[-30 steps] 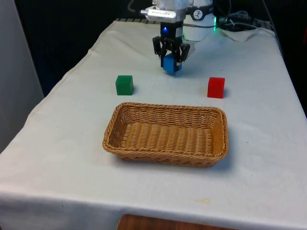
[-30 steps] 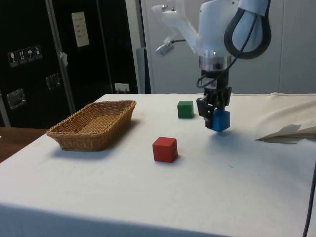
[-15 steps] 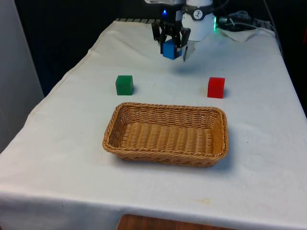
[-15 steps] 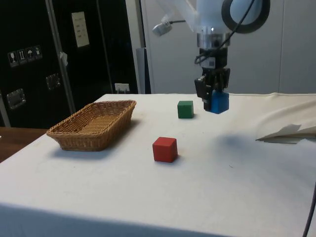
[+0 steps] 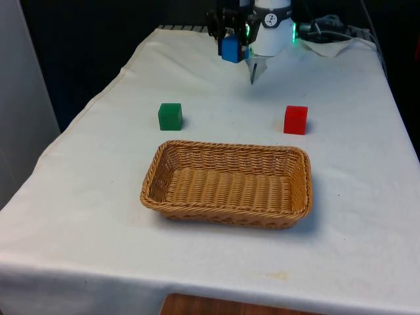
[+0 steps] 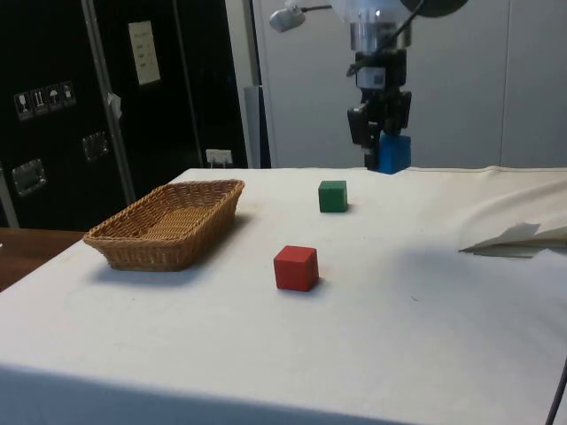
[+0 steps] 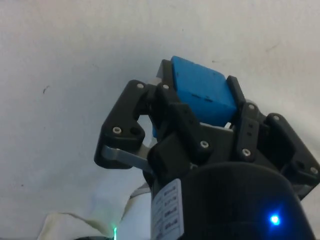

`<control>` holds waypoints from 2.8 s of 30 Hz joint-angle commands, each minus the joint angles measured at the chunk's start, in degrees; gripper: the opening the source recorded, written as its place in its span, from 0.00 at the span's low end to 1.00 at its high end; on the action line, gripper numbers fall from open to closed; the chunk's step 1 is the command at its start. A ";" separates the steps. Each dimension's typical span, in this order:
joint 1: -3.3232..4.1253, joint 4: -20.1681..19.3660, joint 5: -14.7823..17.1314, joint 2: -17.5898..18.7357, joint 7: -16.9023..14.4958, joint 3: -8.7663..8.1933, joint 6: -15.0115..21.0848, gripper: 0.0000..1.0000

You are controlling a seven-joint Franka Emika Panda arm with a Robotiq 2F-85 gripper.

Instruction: Pick up the blue cube and place it into the basket.

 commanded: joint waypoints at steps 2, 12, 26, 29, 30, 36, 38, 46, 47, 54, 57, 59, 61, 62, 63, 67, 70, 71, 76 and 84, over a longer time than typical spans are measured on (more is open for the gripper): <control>0.06 0.69 -0.06 -1.95 -0.46 0.17 -3.09 0.03; 0.40 2.29 0.00 -5.90 -3.50 0.23 -8.37 0.03; 0.57 3.84 0.34 -8.54 -10.54 -0.17 -11.46 0.03; 0.29 3.84 0.06 -8.42 -10.83 0.06 -11.00 0.03; 0.69 4.18 0.52 -8.14 -11.86 -0.17 -11.29 0.03; 1.15 5.96 1.20 -6.07 -14.50 -0.11 -11.40 0.03; 0.57 5.73 0.63 -6.25 -14.44 0.11 -11.00 0.03; 1.15 10.31 2.69 -0.97 -16.39 0.80 -11.00 0.03; 1.60 11.29 3.44 -0.06 -16.84 0.80 -11.63 0.03; 1.78 16.10 4.98 4.98 -18.05 1.66 -11.86 0.03; 1.83 17.82 5.50 6.70 -18.56 1.95 -11.92 0.03; 1.83 19.14 5.84 7.91 -18.85 2.12 -12.03 0.03; 1.89 20.28 6.07 8.94 -19.08 2.29 -12.15 0.03; 1.89 20.97 6.25 9.57 -19.25 2.41 -12.20 0.03; 1.89 22.17 6.59 10.60 -19.54 2.58 -12.38 0.03; 1.89 24.01 6.93 12.15 -19.94 2.81 -12.66 0.03; 1.83 25.84 7.22 13.69 -20.23 3.09 -12.89 0.03; 1.83 26.99 7.39 14.67 -20.40 3.21 -13.01 0.03; 1.83 29.62 7.85 16.84 -20.97 3.50 -13.52 0.03; 1.78 34.61 8.31 20.86 -21.54 4.01 -14.44 0.03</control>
